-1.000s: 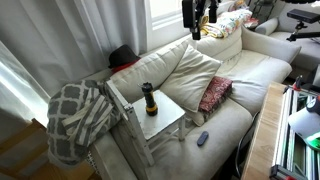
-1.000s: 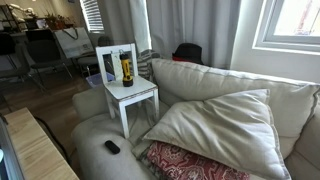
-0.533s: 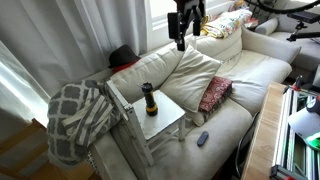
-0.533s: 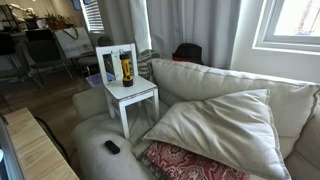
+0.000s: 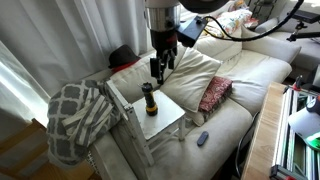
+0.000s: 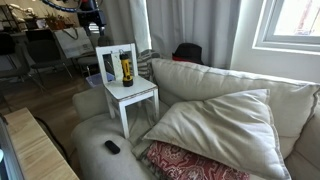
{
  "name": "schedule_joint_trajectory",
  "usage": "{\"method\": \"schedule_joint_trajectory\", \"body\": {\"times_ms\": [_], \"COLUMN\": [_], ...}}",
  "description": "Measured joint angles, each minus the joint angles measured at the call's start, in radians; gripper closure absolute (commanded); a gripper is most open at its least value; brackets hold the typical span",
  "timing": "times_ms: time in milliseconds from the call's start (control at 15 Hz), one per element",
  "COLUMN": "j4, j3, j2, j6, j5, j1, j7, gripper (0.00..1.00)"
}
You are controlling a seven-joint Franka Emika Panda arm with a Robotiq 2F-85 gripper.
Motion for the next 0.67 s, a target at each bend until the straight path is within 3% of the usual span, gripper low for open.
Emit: {"method": "schedule_joint_trajectory", "body": {"times_ms": [267,667], "j4": [-0.040,-0.034], "j3": [-0.043,-0.051], "j2": [0.101,0.123], "j6": [0.167,0.186], "j5": [0.029,0.036], "j1": [0.000,0.001], "j7": [-0.036,-0.036], "gripper": [0.00,0.00]}}
